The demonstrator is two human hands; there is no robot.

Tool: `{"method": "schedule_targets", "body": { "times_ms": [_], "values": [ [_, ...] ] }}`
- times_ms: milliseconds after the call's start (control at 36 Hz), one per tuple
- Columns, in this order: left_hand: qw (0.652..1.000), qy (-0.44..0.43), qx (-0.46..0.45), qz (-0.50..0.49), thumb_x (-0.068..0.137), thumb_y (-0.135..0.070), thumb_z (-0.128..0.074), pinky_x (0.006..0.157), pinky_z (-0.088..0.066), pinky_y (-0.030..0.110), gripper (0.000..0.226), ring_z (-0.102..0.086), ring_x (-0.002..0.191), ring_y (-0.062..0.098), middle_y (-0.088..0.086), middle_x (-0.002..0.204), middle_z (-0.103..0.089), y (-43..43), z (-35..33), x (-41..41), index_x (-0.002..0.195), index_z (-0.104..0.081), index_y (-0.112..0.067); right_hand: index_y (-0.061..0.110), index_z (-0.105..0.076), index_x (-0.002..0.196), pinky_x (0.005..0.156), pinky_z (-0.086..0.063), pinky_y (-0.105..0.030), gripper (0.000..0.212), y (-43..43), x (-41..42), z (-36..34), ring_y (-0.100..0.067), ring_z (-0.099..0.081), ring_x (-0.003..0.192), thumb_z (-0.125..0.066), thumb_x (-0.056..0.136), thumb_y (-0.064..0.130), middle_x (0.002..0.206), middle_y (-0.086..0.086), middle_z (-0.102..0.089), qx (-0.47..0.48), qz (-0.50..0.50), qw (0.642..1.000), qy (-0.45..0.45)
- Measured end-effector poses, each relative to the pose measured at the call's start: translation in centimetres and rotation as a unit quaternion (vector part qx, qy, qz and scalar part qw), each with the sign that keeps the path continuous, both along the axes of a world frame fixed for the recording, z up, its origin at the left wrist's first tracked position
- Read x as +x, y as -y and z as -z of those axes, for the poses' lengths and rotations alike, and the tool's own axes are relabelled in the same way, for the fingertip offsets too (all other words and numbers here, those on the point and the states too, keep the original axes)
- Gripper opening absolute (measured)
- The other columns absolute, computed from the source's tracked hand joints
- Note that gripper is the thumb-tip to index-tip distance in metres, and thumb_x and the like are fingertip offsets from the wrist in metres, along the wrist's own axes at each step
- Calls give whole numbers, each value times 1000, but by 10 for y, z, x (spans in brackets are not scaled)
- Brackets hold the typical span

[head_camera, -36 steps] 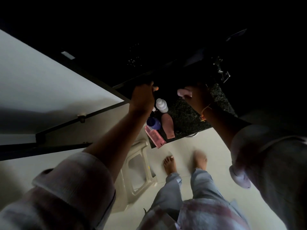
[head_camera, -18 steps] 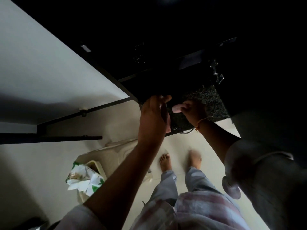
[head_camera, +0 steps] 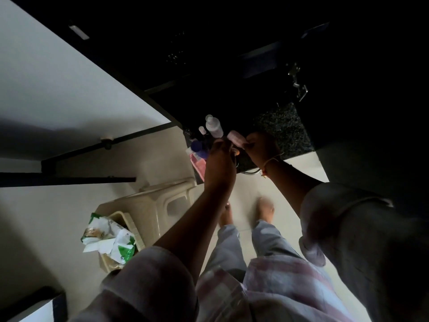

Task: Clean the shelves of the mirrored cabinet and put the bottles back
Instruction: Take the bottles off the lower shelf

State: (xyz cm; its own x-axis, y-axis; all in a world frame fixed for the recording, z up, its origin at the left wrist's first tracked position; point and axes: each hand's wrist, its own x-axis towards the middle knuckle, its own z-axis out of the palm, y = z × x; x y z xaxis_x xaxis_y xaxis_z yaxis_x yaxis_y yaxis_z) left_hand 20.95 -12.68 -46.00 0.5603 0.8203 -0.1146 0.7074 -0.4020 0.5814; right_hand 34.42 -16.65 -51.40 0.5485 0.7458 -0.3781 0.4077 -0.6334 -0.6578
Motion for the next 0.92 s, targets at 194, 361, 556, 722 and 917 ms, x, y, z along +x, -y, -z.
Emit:
{"method": "schedule_targets", "body": {
  "times_ms": [194,361,556,722,917],
  "values": [
    [999,-35,22,22,92,-13,-52,81,-51,30,17,-62,90,18,7,100,-64,-6,18,8,103,-66,-13,10,-71,78,67,-45,-29,16,5,1,0,-25,-63,78,-66,83,24,79,-12,-70,9,-9,1000,-2],
    [998,-36,40,29,94,-11,-51,81,-53,35,18,-63,92,20,7,97,-67,-6,23,11,103,-66,-12,14,-64,71,63,-46,-31,20,11,3,4,-18,-59,71,-63,85,29,71,-5,-66,22,-19,999,-15],
    [997,-44,46,35,93,-11,-53,84,-52,36,19,-62,95,22,9,99,-67,-5,23,13,105,-67,-11,18,-67,94,81,-53,-44,15,19,5,14,-25,-65,90,-59,81,21,90,-5,-70,18,-50,998,-28],
    [998,-36,43,20,92,-7,-53,86,-52,38,19,-60,101,25,13,104,-65,-3,17,14,107,-65,-6,11,-69,101,89,-50,-39,19,22,-1,-4,-25,-63,97,-58,87,7,98,-10,-69,49,-68,995,-45],
    [999,-18,30,3,91,-7,-55,87,-51,38,21,-58,103,26,13,109,-61,1,11,12,112,-59,-6,4,-66,113,98,-44,-32,30,19,-1,-12,-28,-59,108,-50,89,-2,110,-15,-67,60,-83,993,-63]
  ]
}}
